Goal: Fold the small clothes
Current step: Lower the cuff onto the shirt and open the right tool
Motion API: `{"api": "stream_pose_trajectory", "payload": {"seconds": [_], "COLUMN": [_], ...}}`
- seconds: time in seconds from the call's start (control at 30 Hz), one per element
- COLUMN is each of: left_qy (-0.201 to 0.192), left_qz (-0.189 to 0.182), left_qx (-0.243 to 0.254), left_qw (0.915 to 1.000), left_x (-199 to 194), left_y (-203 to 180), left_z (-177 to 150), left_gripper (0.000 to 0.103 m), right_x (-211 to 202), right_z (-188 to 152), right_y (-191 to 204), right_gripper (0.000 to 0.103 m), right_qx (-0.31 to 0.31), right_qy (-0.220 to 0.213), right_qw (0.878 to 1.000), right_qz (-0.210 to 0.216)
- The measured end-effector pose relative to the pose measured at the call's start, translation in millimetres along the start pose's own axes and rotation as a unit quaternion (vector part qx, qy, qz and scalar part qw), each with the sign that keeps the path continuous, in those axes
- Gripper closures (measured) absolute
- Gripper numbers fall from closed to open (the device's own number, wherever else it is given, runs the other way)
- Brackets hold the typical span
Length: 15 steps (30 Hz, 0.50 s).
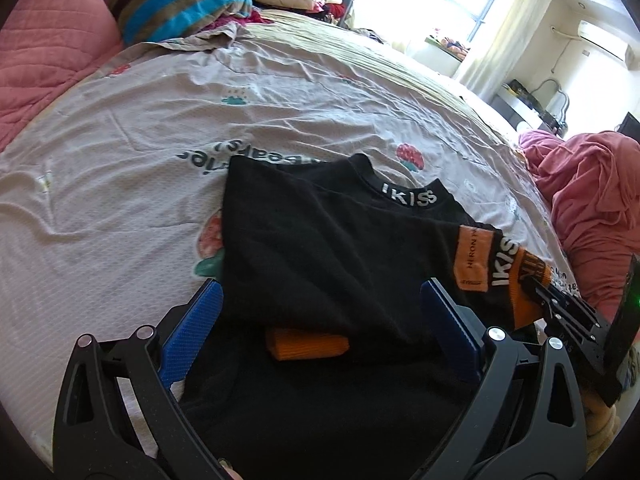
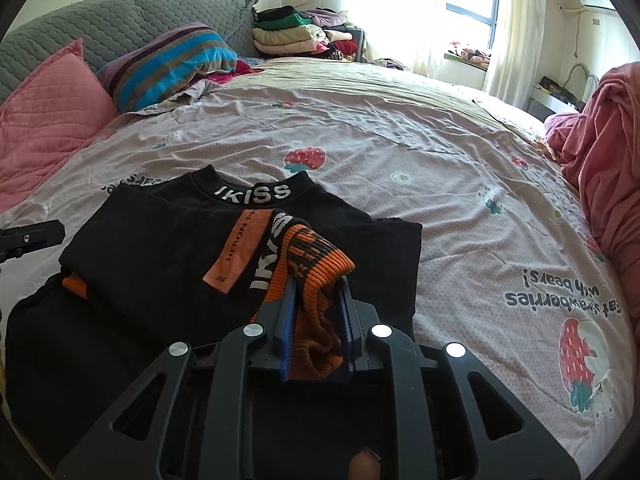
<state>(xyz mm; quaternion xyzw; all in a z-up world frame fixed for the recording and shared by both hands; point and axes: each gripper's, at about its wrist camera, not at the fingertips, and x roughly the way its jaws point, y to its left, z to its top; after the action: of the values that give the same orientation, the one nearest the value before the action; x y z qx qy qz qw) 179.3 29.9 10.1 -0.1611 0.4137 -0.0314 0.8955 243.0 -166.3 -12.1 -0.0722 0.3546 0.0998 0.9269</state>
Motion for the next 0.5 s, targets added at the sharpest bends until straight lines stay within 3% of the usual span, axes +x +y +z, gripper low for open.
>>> {"api": "stream_pose_trajectory", "payload": {"seconds": [0.27, 0.37, 0.5], "left_qy": [0.006, 0.008, 0.015], "left_qz": [0.003, 0.008, 0.017], "left_qx": [0.011, 0.02, 0.035], "left_qw": [0.9999, 0.9997, 0.9991], "left_x": [8.1, 11.3, 20.3], "left_y": [-7.1, -10.5, -14.7], "left_z": [0.2, 0.1, 0.8], "left_gripper": [0.011, 0.015, 0.028], "right_x": [-0.4, -3.5, -5.2], "right_z": [-2.2, -1.2, 0.1], "right_y": [-11.9, -13.5, -3.3], "right_gripper": [0.078, 0.071, 0.067], "right_qx": [0.026, 0.033, 0.025], "right_qy": [-0.004, -0.009, -0.008], "right_qw": [1.0, 0.999, 1.0], "right_qz": [-0.015, -0.012, 0.005]}}
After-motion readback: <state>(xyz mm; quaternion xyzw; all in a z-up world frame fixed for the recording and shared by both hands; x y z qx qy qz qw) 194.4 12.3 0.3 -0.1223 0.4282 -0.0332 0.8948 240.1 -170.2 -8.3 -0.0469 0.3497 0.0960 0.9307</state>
